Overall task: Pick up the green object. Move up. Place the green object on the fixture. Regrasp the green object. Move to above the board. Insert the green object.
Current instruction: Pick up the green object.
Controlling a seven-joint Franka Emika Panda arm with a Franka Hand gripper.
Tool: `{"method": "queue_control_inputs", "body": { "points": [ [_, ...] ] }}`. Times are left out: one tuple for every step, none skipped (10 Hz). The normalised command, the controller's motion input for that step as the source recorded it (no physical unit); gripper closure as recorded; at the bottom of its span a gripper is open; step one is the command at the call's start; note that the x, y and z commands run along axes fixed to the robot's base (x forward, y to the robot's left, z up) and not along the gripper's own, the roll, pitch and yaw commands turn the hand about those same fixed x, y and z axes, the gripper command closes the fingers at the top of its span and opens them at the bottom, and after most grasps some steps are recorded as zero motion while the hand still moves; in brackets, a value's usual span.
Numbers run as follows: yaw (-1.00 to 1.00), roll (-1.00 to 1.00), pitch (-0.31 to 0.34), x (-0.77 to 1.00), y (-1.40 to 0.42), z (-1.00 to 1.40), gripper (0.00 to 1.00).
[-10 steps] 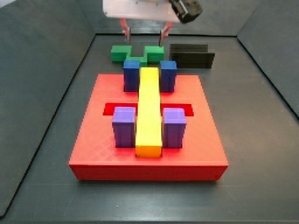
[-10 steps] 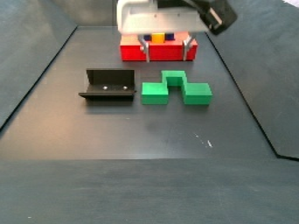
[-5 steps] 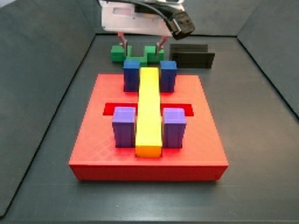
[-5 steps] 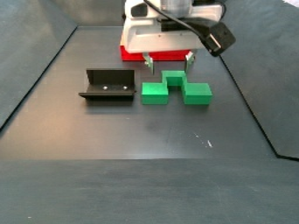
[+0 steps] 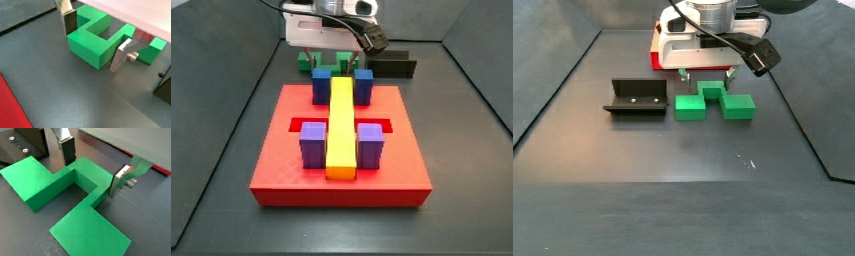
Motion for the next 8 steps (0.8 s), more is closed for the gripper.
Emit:
{"method": "queue_control_inputs", "body": {
  "points": [
    [0.00,0.02,0.000,0.00,0.00,0.00,0.00],
    [0.00,0.00,0.000,0.00,0.00,0.00,0.00],
    [0.00,0.00,0.000,0.00,0.00,0.00,1.00],
    [0.00,0.00,0.000,0.00,0.00,0.00,1.00],
    [0.00,0.00,0.000,0.00,0.00,0.00,1.00],
    [0.00,0.00,0.000,0.00,0.00,0.00,1.00],
    [0.00,0.00,0.000,0.00,0.00,0.00,1.00],
    [0.00,0.00,0.000,0.00,0.00,0.00,1.00]
  ]
}}
